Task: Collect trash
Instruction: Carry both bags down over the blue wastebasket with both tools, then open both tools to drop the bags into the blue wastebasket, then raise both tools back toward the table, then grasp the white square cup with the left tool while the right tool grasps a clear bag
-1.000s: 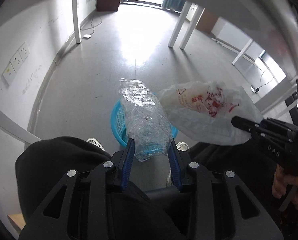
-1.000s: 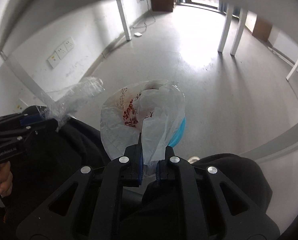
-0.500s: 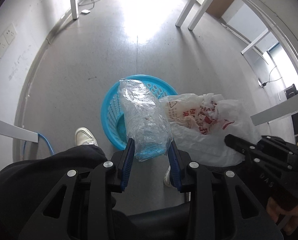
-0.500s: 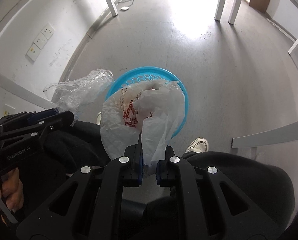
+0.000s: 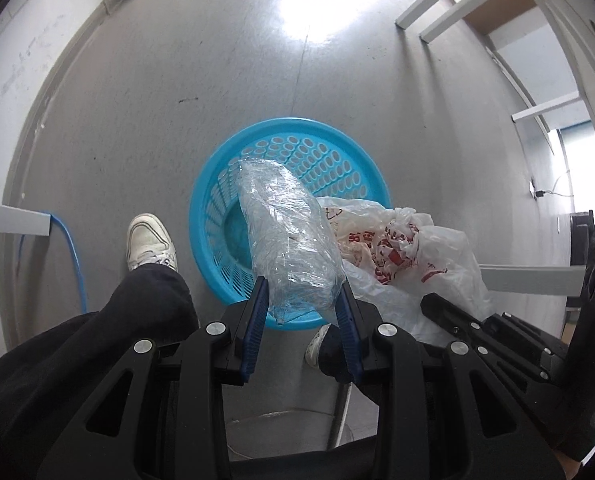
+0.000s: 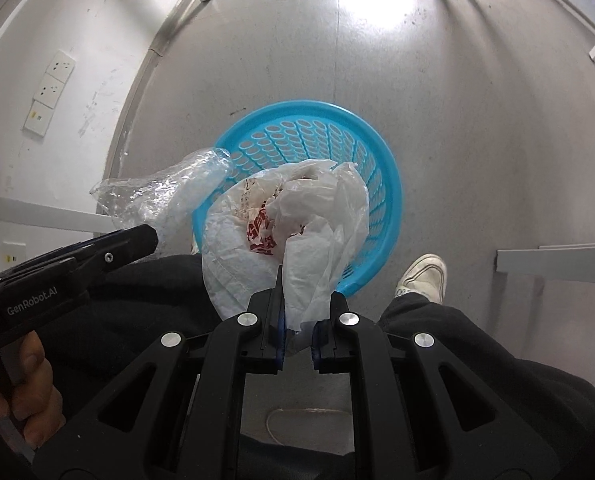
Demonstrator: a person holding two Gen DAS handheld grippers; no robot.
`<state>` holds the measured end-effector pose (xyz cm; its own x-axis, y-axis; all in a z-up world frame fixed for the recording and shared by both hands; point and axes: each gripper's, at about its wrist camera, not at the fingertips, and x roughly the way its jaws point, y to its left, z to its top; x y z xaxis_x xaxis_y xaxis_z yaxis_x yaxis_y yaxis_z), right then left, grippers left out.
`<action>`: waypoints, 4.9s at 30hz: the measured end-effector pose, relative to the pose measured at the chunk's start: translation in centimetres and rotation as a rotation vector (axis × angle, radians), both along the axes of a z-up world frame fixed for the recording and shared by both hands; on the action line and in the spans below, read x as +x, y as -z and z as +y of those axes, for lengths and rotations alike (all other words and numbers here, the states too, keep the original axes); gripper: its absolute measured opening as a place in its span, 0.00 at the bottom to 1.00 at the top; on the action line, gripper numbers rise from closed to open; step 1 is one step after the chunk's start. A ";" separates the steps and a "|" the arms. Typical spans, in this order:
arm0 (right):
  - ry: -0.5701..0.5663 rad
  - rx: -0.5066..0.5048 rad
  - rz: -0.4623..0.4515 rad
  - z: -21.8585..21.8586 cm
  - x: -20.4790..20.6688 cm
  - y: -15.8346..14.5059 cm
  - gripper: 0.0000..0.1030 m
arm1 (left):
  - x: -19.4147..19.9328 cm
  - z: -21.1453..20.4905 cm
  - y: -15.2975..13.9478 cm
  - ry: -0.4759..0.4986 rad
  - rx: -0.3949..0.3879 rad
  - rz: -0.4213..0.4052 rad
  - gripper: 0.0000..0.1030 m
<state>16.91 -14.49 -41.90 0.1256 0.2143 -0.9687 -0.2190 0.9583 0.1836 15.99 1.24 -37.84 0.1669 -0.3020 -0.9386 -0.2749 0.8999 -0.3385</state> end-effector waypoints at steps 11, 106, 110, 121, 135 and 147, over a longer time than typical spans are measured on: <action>0.065 0.009 0.109 -1.0 4.1 3.9 0.08 | 3.1 1.2 3.7 -0.054 -0.087 0.092 0.32; 0.058 0.226 -0.786 -6.3 -7.7 -36.6 0.79 | -8.6 3.8 -36.3 -0.036 0.350 -0.851 0.61; 0.077 0.199 -0.780 -6.2 -5.5 -36.6 0.79 | -5.4 4.6 -37.2 -0.023 0.352 -0.835 0.61; 0.062 0.165 -0.680 -5.6 -1.4 -35.6 0.79 | 4.3 5.8 -36.7 -0.021 0.291 -0.690 0.61; 0.003 0.225 -0.632 -5.5 -1.7 -34.9 0.34 | 6.5 5.4 -34.8 -0.002 0.283 -0.606 0.11; -0.028 0.283 -0.667 -7.6 -6.9 -36.7 0.29 | -2.2 5.2 -38.7 -0.070 0.262 -0.777 0.06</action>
<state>10.02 -22.12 -5.23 0.6611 0.4574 -0.5948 -0.3947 0.8862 0.2427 13.75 6.43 0.88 0.8084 -0.0542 -0.5861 -0.1069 0.9657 -0.2367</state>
